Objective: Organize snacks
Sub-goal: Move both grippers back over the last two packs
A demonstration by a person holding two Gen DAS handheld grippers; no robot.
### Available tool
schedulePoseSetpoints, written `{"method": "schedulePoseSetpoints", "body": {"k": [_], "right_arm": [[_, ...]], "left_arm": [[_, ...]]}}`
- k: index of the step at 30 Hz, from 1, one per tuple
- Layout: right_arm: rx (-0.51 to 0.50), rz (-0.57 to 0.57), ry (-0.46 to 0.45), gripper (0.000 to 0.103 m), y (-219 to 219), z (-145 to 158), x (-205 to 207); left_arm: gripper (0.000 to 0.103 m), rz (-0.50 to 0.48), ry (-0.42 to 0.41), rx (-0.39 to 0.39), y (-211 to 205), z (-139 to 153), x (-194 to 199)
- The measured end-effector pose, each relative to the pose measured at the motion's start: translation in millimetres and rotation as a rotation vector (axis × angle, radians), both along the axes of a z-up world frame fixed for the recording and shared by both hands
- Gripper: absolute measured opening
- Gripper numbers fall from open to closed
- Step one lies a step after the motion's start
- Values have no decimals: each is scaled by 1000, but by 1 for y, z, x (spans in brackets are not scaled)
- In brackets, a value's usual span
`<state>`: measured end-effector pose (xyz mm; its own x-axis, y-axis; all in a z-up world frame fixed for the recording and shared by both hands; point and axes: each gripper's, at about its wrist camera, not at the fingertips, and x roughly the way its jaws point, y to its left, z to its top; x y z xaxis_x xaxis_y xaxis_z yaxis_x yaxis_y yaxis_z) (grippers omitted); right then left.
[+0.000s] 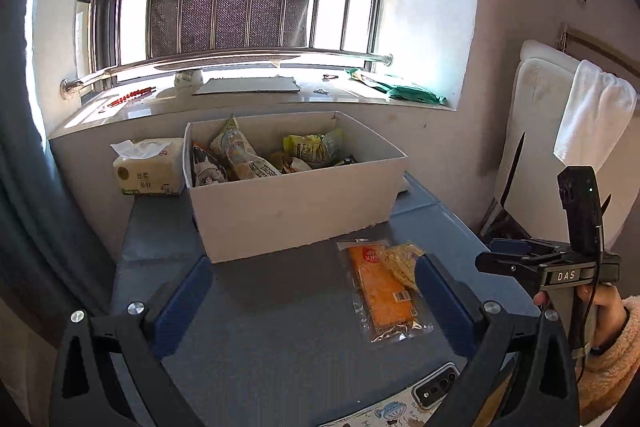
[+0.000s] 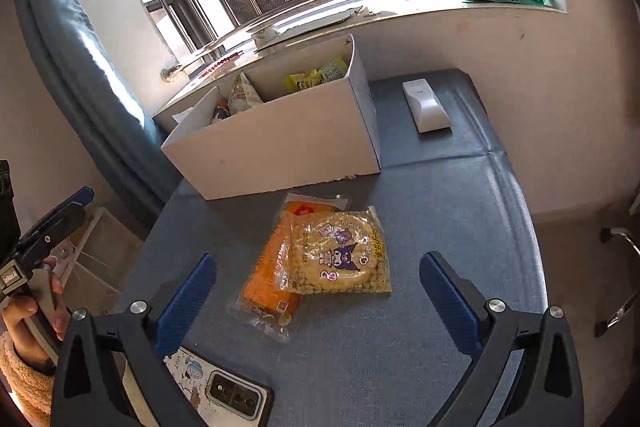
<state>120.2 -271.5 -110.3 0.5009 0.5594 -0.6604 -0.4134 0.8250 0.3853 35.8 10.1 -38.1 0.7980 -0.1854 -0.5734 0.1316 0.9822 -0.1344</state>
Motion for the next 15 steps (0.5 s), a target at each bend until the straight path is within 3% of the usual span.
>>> {"method": "schedulePoseSetpoints", "body": {"k": [6,10,15], "right_arm": [[-13,3,77,103,0,-35,-25],[-39,8,73,103,13,-39,-17],[-65,-13,97,103,27,-49,16]], "left_arm": [[103,27,119,-95,-8,-45,-21],[103,49,119,-67,-6,-47,-26],[103,60,117,-131,8,-44,-29]]}}
